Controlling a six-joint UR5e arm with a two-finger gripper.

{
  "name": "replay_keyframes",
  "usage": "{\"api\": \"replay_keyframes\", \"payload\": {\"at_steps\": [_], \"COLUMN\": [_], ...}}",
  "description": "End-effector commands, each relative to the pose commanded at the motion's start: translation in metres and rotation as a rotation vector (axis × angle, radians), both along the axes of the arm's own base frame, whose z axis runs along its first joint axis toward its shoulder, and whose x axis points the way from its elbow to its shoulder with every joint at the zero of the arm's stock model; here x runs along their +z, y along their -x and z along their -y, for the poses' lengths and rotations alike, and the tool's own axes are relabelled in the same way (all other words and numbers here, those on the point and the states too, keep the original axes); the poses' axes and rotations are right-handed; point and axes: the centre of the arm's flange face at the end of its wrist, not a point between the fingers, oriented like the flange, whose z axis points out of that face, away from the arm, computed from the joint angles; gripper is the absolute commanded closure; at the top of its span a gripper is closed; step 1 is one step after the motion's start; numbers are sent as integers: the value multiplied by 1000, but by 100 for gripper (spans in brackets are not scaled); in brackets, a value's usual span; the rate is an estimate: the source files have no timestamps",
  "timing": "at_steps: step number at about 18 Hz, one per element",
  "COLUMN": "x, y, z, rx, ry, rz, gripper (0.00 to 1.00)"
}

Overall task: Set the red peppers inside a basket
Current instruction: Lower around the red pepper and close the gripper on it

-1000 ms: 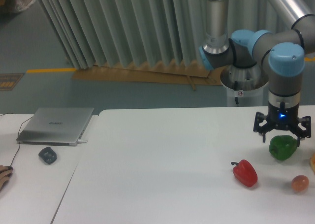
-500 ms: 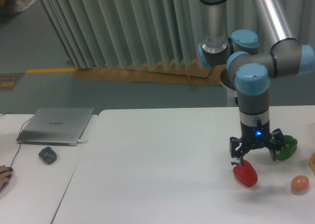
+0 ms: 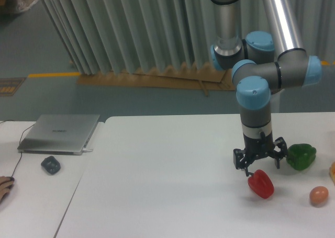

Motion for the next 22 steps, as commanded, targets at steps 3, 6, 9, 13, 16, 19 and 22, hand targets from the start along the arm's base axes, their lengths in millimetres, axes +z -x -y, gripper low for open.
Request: {"api": "replay_keyframes", "payload": {"at_steps": [3, 6, 9, 13, 16, 19, 22], "x": [0, -10, -11, -24, -30, -32, -42], "y": [5, 11, 12, 10, 11, 11, 5], "z": [-4, -9, -8, -6, -7, -9, -14], "rx": [2, 1, -9, -12, -10, -6, -18], "ry": [-2, 15, 23, 49, 56, 56, 69], "rz": [-4, -5, -11, -3, 3, 6, 15], "gripper": [0, 0, 0, 0, 0, 0, 0]}}
